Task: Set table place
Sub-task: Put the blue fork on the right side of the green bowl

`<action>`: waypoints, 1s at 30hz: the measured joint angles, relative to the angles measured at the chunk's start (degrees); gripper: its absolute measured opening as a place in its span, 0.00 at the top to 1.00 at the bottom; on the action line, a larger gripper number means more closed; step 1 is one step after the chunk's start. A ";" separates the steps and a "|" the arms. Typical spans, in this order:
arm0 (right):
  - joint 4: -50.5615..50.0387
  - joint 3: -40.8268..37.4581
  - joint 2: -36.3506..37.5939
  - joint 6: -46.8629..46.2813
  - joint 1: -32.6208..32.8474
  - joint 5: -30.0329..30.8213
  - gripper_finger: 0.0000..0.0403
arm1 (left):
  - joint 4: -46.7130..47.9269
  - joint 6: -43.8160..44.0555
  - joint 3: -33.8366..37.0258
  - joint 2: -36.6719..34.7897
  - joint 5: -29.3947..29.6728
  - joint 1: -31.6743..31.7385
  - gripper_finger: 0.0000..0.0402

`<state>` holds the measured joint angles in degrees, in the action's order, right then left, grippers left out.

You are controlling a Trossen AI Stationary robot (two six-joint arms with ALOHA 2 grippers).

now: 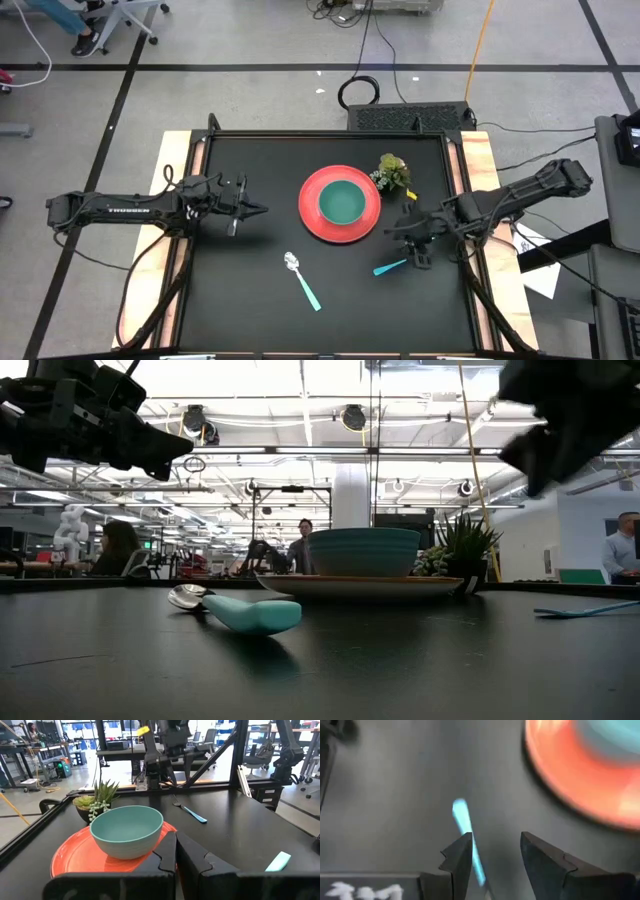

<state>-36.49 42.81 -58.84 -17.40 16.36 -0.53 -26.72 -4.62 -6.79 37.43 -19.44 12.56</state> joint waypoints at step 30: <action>-4.79 -0.02 -13.03 5.72 2.92 -4.13 0.60 | -0.04 0.39 0.00 0.00 1.97 -0.02 0.96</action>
<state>-41.28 42.78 -71.86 -11.69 19.28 -4.67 -26.76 -4.23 -6.79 37.43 -17.47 12.53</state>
